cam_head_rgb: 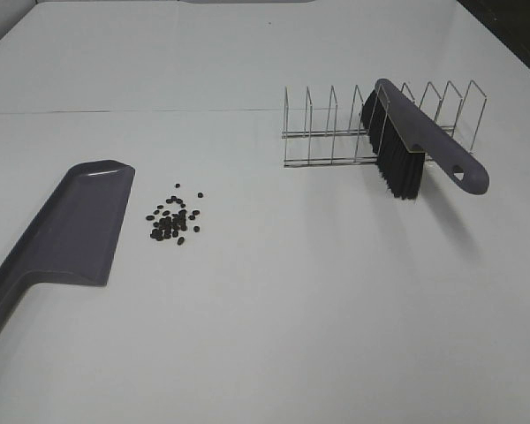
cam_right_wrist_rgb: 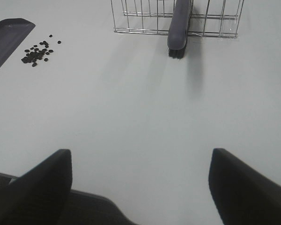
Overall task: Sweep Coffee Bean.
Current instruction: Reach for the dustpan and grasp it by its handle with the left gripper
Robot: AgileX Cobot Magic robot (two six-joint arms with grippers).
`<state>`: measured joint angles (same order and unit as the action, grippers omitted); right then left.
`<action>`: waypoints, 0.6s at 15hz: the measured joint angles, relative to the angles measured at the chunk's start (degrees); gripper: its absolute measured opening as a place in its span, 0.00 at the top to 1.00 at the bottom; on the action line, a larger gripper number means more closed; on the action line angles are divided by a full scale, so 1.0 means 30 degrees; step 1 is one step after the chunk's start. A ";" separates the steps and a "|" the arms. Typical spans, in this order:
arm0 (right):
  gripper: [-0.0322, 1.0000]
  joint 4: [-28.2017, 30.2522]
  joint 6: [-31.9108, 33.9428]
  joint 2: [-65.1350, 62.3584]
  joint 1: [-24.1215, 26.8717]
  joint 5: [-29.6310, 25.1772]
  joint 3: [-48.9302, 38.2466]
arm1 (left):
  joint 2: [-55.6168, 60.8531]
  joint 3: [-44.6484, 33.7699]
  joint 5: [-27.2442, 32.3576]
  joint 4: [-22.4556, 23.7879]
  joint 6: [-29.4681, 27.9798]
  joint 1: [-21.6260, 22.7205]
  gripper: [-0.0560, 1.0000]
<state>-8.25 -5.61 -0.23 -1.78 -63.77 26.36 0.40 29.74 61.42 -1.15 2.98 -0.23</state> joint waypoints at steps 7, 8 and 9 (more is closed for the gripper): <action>0.24 0.0000 0.0019 0.0000 0.0000 0.0000 0.0000 | 0.0000 0.0000 0.0000 0.0000 0.0019 0.0000 0.29; 0.24 0.0000 0.0019 0.0000 0.0000 0.0000 0.0000 | 0.0000 0.0000 0.0000 0.0000 0.0019 0.0000 0.29; 0.24 0.0000 0.0019 0.0000 0.0000 0.0000 0.0000 | 0.0000 0.0000 0.0000 0.0000 0.0019 0.0000 0.29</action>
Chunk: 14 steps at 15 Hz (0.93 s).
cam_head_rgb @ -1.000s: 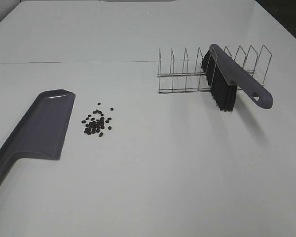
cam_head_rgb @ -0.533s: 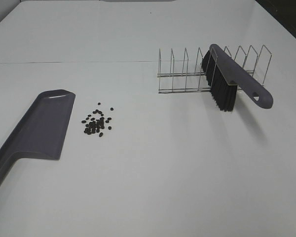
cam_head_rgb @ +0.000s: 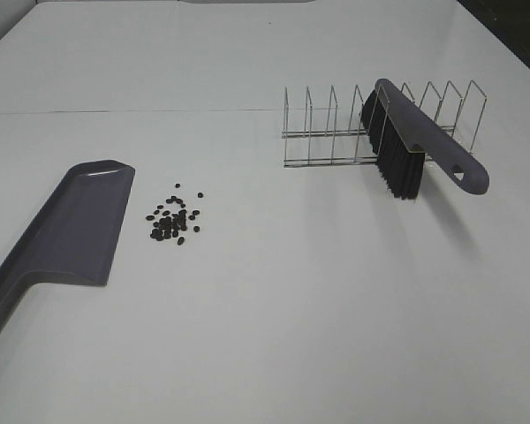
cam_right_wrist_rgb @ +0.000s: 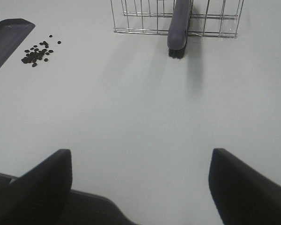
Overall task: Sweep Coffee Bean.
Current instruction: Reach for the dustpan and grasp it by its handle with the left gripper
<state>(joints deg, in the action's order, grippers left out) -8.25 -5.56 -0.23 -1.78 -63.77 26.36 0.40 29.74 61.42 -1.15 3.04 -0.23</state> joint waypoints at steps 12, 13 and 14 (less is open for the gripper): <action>0.24 0.0038 0.0000 0.0000 0.0000 0.0000 0.0000 | 0.0000 0.0000 0.0000 0.0000 0.0000 0.0000 0.15; 0.24 0.0038 0.0000 0.0000 0.0000 0.0000 0.0000 | 0.0000 0.0000 0.0000 0.0000 0.0000 0.0000 0.14; 0.24 0.0038 0.0000 0.0000 0.0000 0.0000 0.0000 | 0.0000 0.0000 0.0000 0.0000 0.0000 0.0000 0.14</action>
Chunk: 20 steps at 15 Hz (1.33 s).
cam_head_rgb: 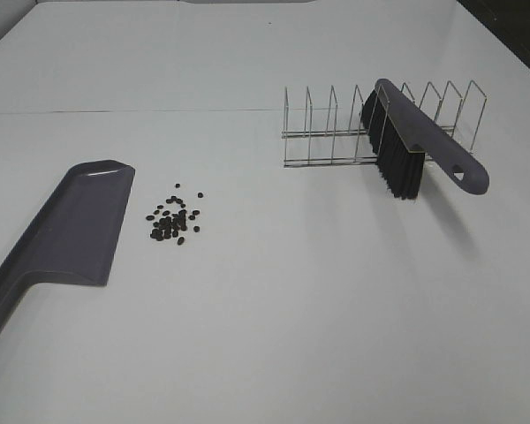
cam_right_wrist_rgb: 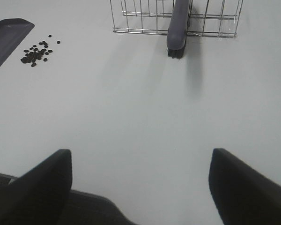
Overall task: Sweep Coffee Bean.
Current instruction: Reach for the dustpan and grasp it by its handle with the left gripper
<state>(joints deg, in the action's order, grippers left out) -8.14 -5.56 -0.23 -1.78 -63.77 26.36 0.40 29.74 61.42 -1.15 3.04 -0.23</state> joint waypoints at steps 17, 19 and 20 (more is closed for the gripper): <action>0.24 0.0000 0.0000 0.0000 0.0000 0.0000 0.0000 | -1.4037 0.0286 -0.0439 -0.0038 -0.0898 0.0000 0.15; 0.24 0.0000 0.0000 0.0000 0.0000 0.0000 0.0000 | -1.5909 0.0649 -0.2311 -0.0611 -0.1299 0.0000 0.15; 0.24 0.0000 0.0000 0.0000 0.0000 0.0000 0.0000 | -1.6807 0.0726 -0.3247 -0.1070 -0.1509 0.0000 0.15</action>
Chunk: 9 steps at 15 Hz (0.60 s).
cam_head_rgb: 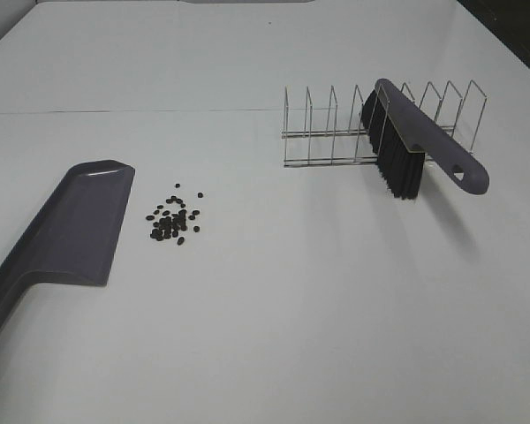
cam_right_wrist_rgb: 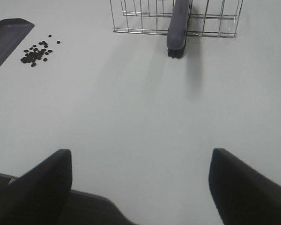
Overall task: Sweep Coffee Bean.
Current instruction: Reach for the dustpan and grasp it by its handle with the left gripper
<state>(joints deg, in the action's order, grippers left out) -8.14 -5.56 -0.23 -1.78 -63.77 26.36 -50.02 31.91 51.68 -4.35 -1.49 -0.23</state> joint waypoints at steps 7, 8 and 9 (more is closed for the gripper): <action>0.24 0.0000 0.0000 0.0000 0.0000 0.0000 0.0000 | -0.8537 0.0840 -0.4144 -0.0879 0.0630 0.0000 0.15; 0.24 0.0019 0.0000 0.0000 0.0000 0.0000 0.0000 | -0.9645 0.1280 -0.4087 -0.1031 0.1070 0.0000 0.15; 0.24 0.0019 0.0000 0.0000 0.0000 0.0000 0.0000 | -1.0791 0.1757 -0.3973 -0.1165 0.1318 0.0000 0.15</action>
<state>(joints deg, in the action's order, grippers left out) -8.08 -5.56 -0.23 -1.78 -63.77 26.36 -82.39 37.18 39.76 -7.85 2.46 -0.23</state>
